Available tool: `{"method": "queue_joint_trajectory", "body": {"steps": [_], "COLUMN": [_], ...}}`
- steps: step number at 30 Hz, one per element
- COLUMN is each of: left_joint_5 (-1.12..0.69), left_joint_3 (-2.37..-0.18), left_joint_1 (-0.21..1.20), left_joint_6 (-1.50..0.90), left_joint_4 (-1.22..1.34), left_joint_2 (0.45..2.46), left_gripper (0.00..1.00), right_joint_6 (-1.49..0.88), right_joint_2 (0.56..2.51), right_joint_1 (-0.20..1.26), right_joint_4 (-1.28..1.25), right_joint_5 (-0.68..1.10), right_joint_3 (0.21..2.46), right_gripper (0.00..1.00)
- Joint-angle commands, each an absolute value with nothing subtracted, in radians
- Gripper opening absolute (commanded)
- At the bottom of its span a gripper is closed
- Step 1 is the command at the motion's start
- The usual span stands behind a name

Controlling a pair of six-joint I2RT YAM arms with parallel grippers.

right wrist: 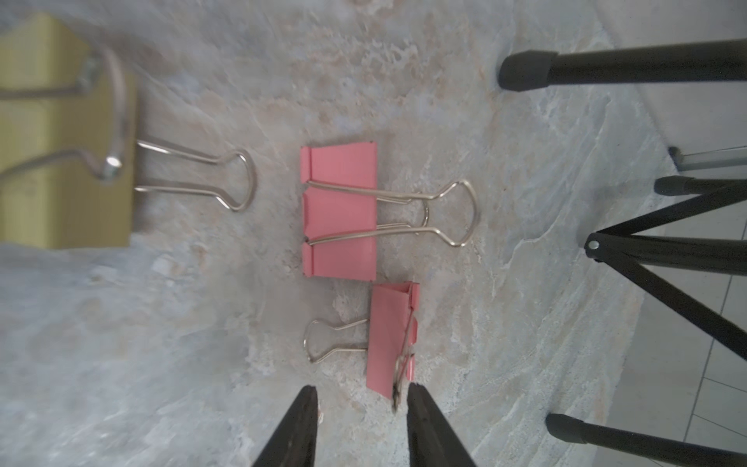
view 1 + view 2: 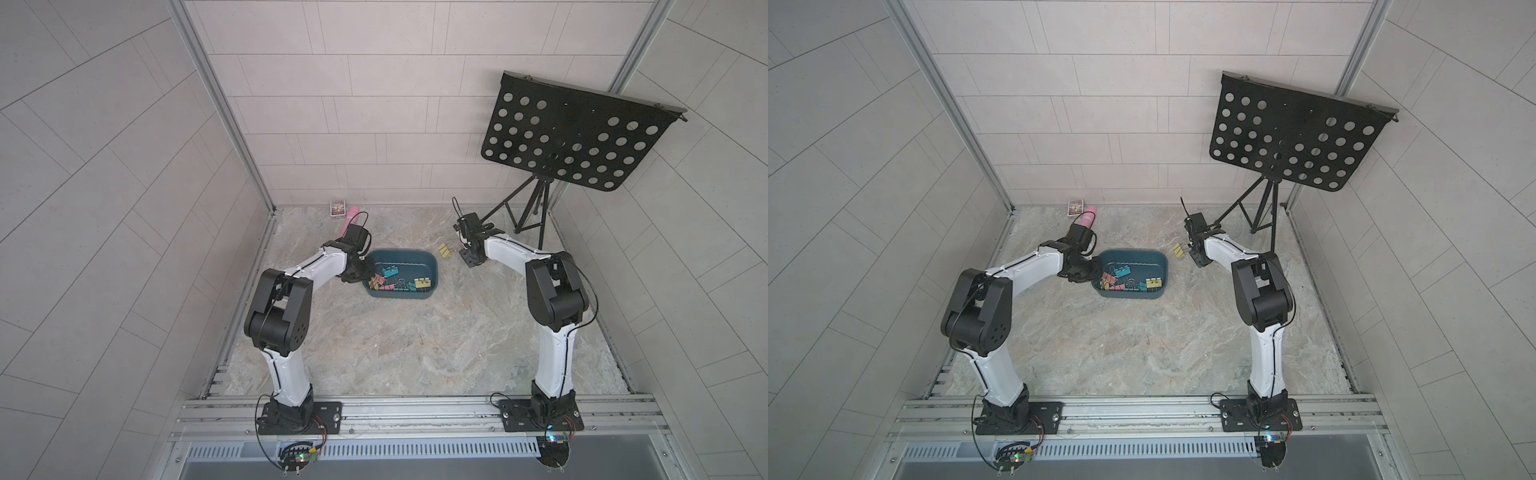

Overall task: Take out the binder clips from the storage box
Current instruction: Place the binder clip at the center of the board.

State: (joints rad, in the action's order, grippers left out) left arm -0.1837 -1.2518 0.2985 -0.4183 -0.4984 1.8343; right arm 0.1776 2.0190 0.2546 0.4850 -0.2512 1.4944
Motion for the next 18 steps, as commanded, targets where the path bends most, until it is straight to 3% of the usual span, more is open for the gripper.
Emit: {"method": "queue_joint_trajectory", "body": {"steps": [1, 12, 18], "left_joint_5": [-0.190, -0.198, -0.200], "left_joint_3": [-1.246, -1.241, -1.232], "left_joint_1": [0.293, 0.293, 0.292], "left_joint_6": [-0.412, -0.419, -0.426], "left_joint_4": [-0.502, -0.496, -0.495], "left_joint_2": [1.801, 1.799, 1.790], "left_gripper": [0.24, 0.24, 0.24], "right_joint_6": [0.152, 0.157, 0.182], "right_joint_2": [1.912, 1.816, 1.855], "right_joint_1": [0.255, 0.325, 0.369], "right_joint_4": [0.547, 0.580, 0.568], "right_joint_5": [-0.115, 0.248, 0.426], "right_joint_3": [1.549, 1.541, 1.556], "right_gripper": [0.43, 0.48, 0.49]}}
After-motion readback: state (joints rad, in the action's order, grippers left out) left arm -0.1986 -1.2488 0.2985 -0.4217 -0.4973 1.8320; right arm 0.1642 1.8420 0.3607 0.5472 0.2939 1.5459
